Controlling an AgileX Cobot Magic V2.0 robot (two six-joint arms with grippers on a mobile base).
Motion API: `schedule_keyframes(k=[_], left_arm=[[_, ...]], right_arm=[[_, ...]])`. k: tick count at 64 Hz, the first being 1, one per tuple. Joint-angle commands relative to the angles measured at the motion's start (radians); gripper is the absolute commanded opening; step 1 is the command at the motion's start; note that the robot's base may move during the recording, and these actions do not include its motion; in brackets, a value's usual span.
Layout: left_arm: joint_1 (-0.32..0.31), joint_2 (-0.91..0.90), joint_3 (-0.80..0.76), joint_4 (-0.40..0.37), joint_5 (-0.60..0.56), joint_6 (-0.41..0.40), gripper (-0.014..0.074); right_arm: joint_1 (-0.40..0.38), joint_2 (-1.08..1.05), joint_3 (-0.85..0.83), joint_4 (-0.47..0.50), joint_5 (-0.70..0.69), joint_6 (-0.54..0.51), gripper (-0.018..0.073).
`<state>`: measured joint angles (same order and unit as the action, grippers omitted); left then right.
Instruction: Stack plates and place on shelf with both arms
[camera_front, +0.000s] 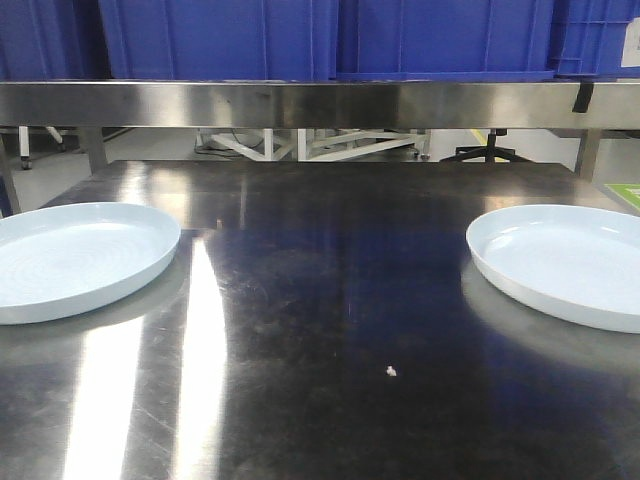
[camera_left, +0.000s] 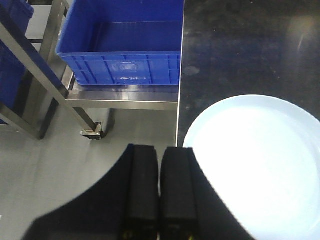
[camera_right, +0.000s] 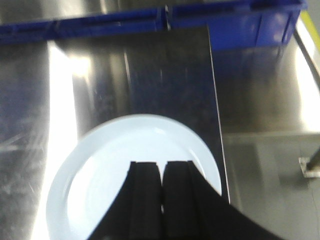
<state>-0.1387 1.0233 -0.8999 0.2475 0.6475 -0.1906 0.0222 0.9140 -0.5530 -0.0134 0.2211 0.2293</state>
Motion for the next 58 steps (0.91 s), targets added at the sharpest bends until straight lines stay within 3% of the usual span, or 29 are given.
schedule_keyframes(k=[1,4,7,15,20,37,58], left_arm=[[-0.007,-0.010,-0.038,-0.027,-0.075,-0.004,0.0104],[-0.007,-0.010,-0.038,-0.039,-0.076,-0.004,0.0146],[-0.007,-0.010,-0.038,-0.041,-0.079,-0.004,0.0226],[-0.007,-0.007,-0.038,-0.041,-0.100,-0.004,0.0476],[-0.007,0.008,-0.038,-0.042,-0.121,-0.004,0.0575],[-0.007,0.196,-0.038,-0.086,-0.161,-0.004,0.0582],[-0.007,0.421,-0.100,-0.074,-0.170,-0.004,0.0582]], right_arm=[[-0.003,0.015,-0.036,0.004,-0.024,0.004,0.0286],[-0.003,0.030,-0.036,0.004,-0.024,0.004,0.0437],[-0.003,0.044,-0.036,0.004,-0.028,0.004,0.0522],[-0.003,0.073,-0.036,0.004,-0.030,0.004,0.0538],[-0.003,0.087,-0.036,0.004,-0.033,0.004,0.0538],[-0.003,0.103,-0.036,0.004,-0.057,0.004,0.0538],[-0.003,0.103,-0.036,0.004,-0.052,0.004,0.0538]])
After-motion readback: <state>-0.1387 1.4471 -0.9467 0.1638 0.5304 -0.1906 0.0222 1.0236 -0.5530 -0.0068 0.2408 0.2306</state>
